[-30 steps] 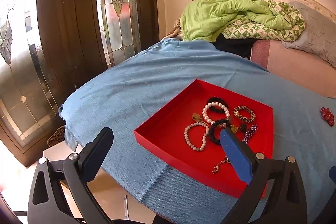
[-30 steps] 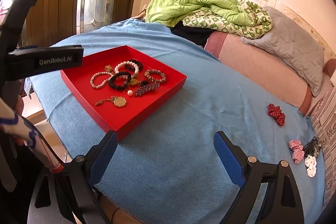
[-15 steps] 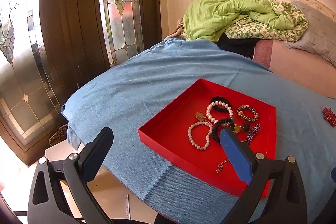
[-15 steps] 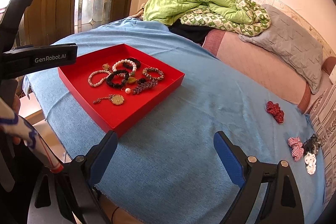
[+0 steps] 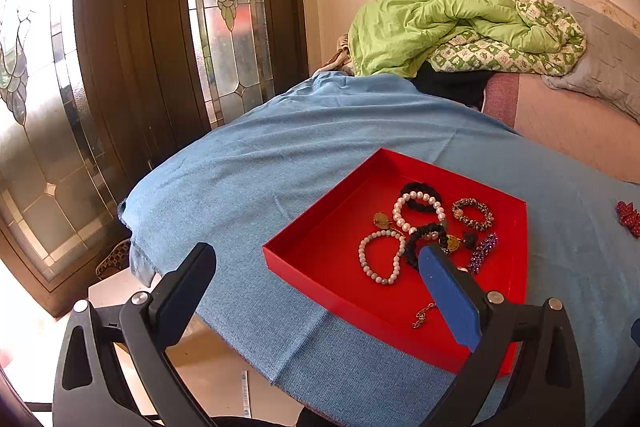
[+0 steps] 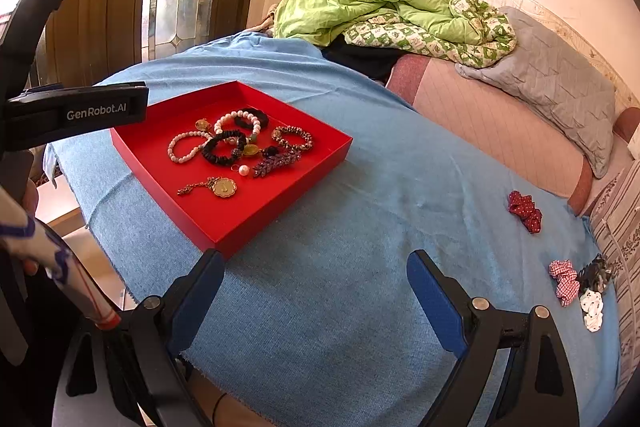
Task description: Organize jewelry
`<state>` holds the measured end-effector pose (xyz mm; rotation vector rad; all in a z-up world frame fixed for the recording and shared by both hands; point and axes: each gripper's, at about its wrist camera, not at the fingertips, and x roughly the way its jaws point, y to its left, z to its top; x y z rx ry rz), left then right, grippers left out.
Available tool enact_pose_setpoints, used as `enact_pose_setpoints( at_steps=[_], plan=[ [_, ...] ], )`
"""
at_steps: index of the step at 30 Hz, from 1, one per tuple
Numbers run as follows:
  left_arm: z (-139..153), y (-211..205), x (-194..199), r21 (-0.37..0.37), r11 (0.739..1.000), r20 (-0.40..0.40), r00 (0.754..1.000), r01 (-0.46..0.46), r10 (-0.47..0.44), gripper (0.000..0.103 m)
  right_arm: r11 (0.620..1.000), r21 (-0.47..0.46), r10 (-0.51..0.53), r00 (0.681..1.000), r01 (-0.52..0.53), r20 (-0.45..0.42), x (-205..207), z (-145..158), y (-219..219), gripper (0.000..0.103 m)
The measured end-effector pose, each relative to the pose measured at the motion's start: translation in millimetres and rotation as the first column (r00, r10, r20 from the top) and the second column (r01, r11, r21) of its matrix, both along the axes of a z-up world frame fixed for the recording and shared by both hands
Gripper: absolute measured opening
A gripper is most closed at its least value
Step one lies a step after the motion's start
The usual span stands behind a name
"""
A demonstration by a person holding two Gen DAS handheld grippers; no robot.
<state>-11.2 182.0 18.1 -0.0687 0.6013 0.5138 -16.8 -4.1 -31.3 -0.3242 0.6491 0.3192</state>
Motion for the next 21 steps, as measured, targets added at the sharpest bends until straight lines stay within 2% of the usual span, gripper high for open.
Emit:
enact_pose_setpoints(
  at_steps=[21],
  plan=[
    [0.0, 0.8, 0.3, 0.001, 1.000, -0.001, 1.000, -0.001, 0.001, 0.101, 1.000, -0.007, 0.002, 1.000, -0.002, -0.007, 1.2, -4.6, 0.5, 0.095]
  ],
)
